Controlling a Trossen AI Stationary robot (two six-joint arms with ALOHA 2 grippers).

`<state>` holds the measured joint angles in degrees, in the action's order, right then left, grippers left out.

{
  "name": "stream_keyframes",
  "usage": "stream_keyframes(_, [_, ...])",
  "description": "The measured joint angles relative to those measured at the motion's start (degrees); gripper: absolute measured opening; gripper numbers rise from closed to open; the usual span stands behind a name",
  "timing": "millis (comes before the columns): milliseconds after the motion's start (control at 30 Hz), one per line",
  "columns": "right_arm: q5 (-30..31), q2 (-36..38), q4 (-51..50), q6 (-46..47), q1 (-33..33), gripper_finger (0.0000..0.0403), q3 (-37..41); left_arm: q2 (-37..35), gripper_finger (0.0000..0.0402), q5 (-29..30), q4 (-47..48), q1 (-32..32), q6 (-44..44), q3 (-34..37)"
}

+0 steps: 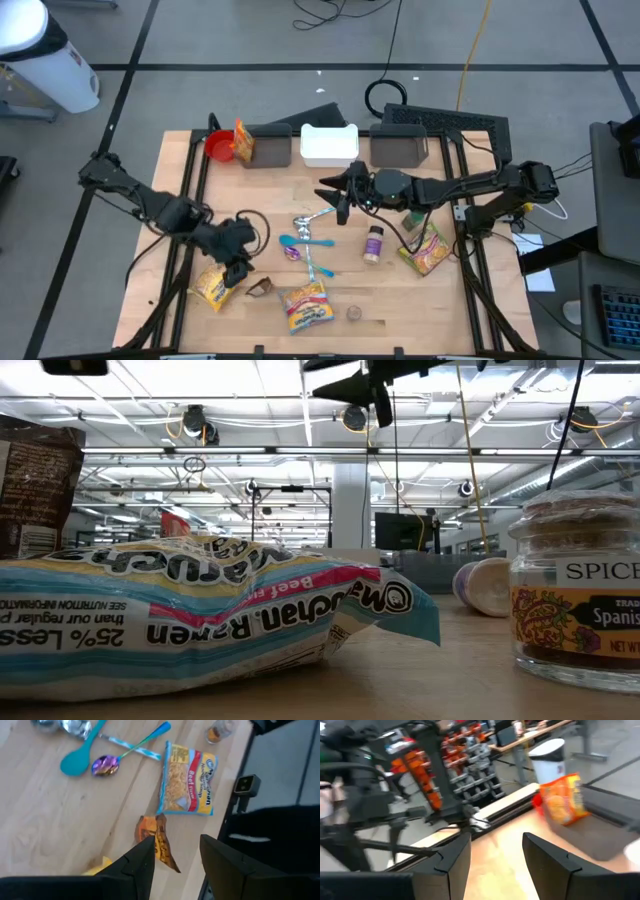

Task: Pick & Place Food Item
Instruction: Put the orange seasoning pack into the white bin

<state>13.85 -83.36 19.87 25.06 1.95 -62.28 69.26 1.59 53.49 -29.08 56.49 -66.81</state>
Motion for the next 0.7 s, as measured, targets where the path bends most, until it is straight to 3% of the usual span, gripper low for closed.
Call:
stream_keyframes(300, [-13.72,0.03,-0.03,8.46,1.85,0.0171,0.00,5.38,0.0161,3.00,0.24,-7.64,16.06,0.00])
stream_keyframes(567, [-13.58,-0.02,-5.23,9.13,10.75,0.0171,0.02,8.68,0.0161,3.01,-0.55,-10.82,24.58,0.00])
stream_keyframes(700, [-8.81,-0.02,-5.63,8.76,14.77,0.0171,0.02,10.09,0.0161,3.16,0.04,-10.79,24.99,0.00])
